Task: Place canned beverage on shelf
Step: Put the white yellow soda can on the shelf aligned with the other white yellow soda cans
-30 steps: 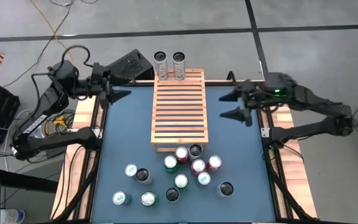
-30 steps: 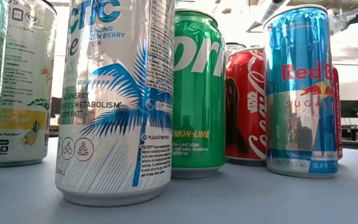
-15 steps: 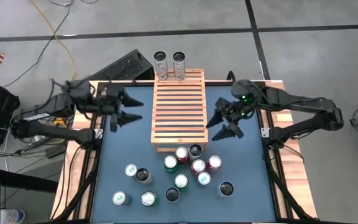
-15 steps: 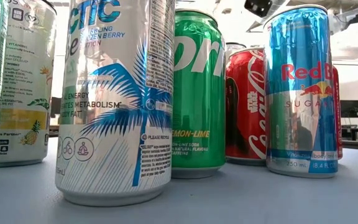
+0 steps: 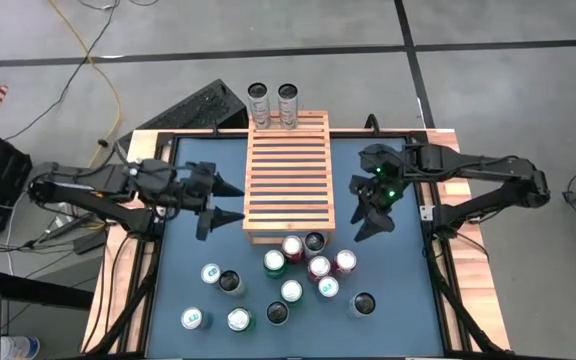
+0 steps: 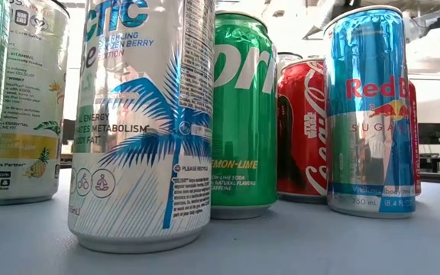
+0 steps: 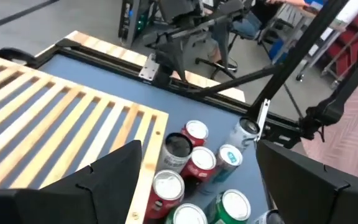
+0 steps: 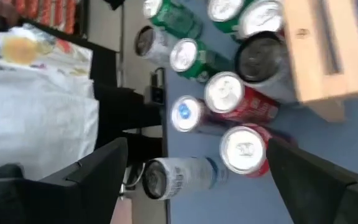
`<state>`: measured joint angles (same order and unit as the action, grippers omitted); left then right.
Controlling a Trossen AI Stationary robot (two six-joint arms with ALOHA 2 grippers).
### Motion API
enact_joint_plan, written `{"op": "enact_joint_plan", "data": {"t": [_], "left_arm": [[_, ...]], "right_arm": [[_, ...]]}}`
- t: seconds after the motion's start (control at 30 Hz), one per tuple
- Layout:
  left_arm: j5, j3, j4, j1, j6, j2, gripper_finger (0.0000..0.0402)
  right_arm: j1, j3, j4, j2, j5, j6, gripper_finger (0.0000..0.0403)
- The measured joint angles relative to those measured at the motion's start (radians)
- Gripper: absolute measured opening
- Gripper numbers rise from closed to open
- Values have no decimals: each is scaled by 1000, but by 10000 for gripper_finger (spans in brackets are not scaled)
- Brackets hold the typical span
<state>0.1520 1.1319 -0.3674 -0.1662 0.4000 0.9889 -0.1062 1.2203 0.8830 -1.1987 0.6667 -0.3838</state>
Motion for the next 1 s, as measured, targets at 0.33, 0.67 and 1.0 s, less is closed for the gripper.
{"op": "enact_joint_plan", "data": {"t": [0.33,0.67,1.0], "left_arm": [[116,245,-390,-132,56,218,305],[109,509,-850,-254,232,524,305],[10,621,-906,-401,255,682,305]], "right_arm": [[99,1,-5,3,-210,53,368],[150,1,-5,3,-253,53,368],[150,1,-7,1,-253,75,368]]}}
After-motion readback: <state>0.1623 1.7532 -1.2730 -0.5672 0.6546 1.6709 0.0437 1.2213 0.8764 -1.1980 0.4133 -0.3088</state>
